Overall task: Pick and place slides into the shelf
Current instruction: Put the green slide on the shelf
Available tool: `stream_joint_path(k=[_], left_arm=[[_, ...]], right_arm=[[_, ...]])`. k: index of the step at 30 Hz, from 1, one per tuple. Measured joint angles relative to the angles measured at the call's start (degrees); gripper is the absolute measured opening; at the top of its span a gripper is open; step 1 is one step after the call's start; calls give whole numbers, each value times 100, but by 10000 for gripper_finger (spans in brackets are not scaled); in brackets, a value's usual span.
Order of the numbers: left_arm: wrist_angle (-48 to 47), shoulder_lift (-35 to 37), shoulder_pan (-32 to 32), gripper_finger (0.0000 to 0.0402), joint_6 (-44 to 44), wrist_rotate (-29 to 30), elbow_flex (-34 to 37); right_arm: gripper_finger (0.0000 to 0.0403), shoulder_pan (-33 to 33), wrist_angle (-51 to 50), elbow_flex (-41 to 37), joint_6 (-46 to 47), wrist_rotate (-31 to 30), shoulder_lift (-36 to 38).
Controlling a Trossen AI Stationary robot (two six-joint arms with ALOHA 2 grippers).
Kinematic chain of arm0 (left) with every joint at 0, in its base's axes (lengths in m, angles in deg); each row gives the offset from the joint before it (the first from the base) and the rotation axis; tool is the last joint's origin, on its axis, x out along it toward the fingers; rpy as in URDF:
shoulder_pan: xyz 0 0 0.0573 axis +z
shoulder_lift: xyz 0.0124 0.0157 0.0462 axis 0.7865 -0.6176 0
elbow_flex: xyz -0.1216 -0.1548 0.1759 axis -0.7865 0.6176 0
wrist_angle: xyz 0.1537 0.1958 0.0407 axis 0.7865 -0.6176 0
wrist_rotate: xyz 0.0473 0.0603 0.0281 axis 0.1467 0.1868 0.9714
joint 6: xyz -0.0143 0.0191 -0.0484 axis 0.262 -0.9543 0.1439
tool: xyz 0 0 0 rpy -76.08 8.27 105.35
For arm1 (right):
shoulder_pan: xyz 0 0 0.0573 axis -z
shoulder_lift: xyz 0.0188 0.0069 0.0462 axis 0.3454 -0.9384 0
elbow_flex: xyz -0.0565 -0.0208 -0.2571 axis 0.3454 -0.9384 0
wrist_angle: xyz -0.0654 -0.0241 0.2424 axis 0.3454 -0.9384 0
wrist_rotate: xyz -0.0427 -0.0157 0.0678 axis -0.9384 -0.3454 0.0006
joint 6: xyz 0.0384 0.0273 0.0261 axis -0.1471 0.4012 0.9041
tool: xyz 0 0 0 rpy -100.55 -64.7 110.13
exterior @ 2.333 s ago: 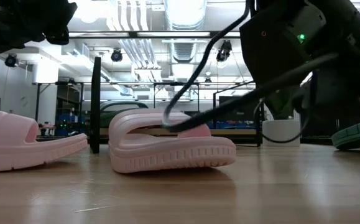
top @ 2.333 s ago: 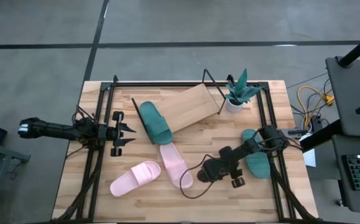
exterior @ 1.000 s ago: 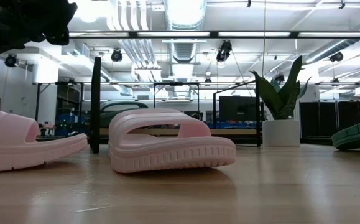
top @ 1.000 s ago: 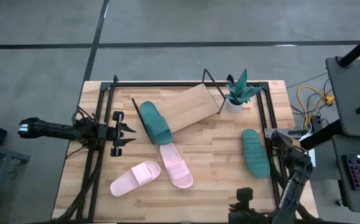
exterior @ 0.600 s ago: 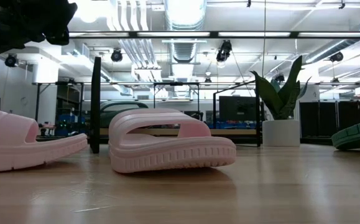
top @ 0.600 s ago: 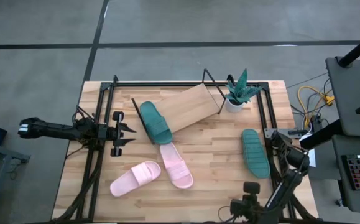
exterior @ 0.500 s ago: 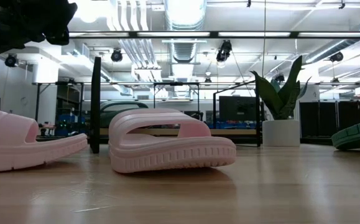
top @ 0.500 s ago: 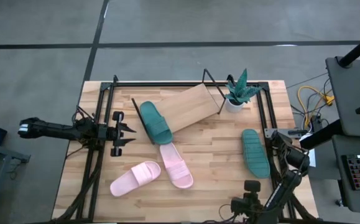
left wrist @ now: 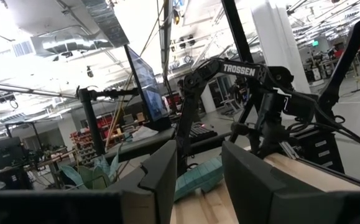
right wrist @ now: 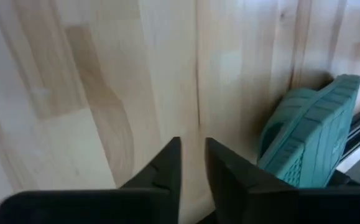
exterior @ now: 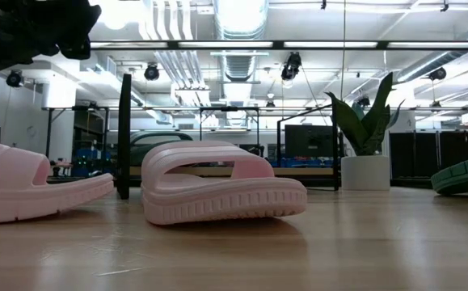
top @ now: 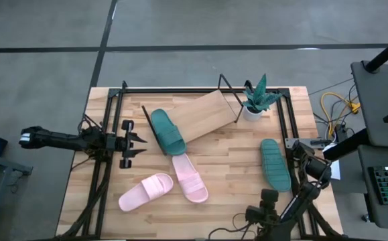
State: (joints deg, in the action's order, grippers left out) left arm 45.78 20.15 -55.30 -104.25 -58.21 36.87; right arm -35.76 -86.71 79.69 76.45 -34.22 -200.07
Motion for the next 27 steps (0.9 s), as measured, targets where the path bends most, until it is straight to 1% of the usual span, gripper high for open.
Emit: stream_joint_path(k=[7, 12, 15, 18, 27], left_arm=[[0, 2, -1, 114, -11, 1, -1], [8, 4, -1, 114, -10, 0, -1], [2, 2, -2, 114, -15, 2, -2], [3, 0, 0, 114, -17, 2, -2], [2, 2, 0, 114, -22, 2, 0]], right_arm=[[180, 54, -95, -91, -79, -5, 4], [226, 48, -77, -396, 139, -9, -10], [238, 50, -16, -594, 122, -12, -56], [241, 56, 67, -830, 185, -14, -59], [227, 72, 178, -1353, 655, -14, -59]])
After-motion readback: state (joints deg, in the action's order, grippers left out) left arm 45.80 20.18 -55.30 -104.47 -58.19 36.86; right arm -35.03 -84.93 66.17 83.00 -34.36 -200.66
